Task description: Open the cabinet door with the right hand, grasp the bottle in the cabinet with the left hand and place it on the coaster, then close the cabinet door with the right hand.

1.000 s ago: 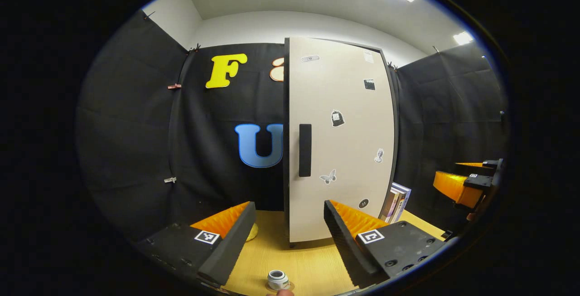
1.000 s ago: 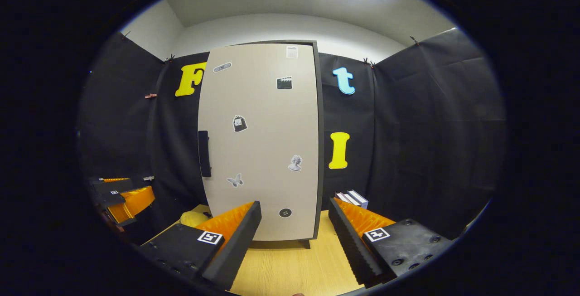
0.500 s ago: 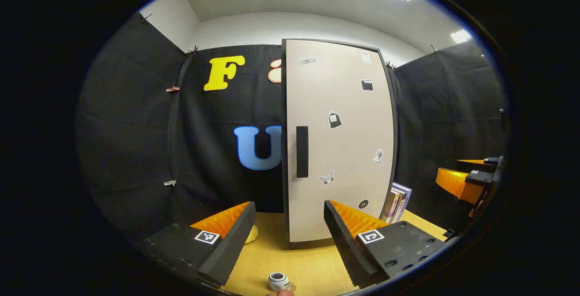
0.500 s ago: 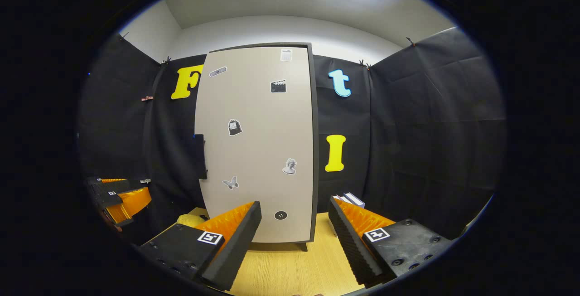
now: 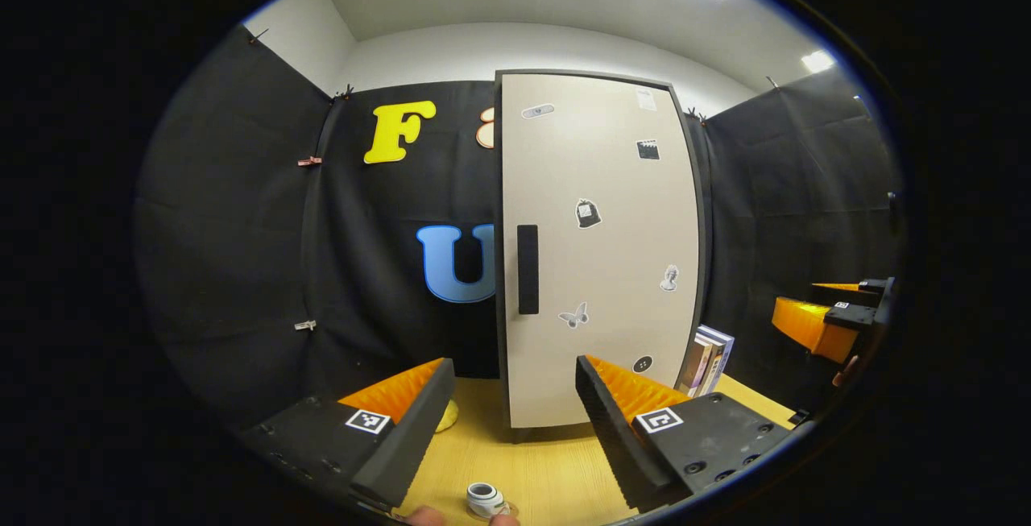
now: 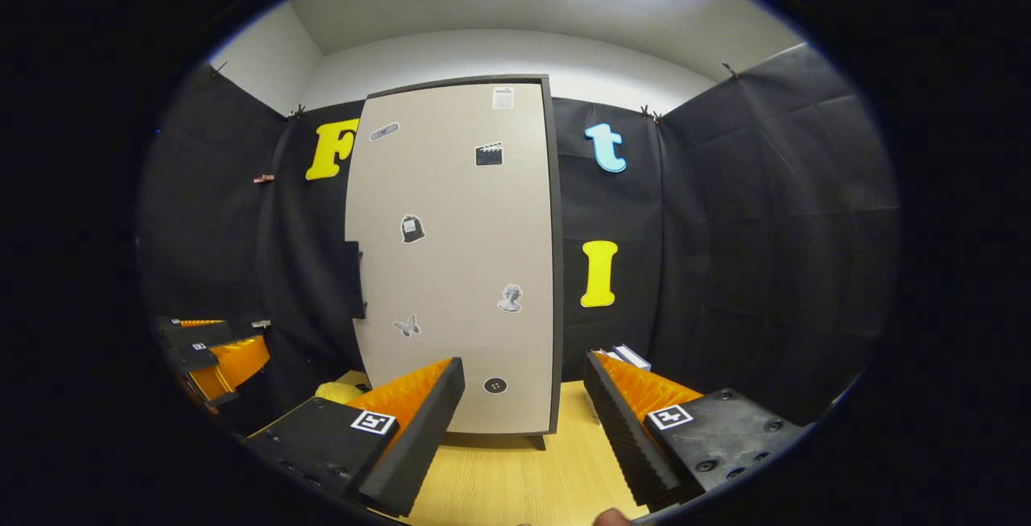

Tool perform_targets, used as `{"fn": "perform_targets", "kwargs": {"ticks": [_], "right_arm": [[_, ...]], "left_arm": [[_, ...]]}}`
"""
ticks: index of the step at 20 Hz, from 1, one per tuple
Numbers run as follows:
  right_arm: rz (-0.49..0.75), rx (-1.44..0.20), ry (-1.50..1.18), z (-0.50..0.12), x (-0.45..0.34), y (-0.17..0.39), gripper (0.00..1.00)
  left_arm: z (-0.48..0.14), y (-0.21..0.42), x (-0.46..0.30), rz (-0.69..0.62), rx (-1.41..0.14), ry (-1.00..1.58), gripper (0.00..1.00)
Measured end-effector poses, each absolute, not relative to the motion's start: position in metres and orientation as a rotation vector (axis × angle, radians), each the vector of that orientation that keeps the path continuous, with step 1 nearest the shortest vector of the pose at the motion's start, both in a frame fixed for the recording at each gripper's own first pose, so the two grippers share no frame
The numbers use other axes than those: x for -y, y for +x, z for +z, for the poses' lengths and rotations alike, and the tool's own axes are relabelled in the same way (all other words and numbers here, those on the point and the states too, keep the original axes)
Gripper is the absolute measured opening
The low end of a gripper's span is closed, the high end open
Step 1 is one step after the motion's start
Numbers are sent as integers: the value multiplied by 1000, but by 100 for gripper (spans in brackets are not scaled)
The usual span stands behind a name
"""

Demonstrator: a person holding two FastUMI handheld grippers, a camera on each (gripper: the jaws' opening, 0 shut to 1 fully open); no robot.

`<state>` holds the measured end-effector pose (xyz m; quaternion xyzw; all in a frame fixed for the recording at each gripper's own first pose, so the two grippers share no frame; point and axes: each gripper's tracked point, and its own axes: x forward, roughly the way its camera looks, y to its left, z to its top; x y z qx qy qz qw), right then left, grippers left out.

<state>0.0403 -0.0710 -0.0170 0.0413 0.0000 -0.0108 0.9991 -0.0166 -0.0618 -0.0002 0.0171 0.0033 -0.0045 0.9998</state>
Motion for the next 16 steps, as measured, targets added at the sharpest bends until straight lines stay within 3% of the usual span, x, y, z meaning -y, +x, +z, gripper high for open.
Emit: {"fn": "perform_targets", "kwargs": {"ticks": [16], "right_arm": [[83, 11, 38, -18, 96, 46, 99]], "left_arm": [[-1, -27, 115, 63, -6, 43, 94]]}}
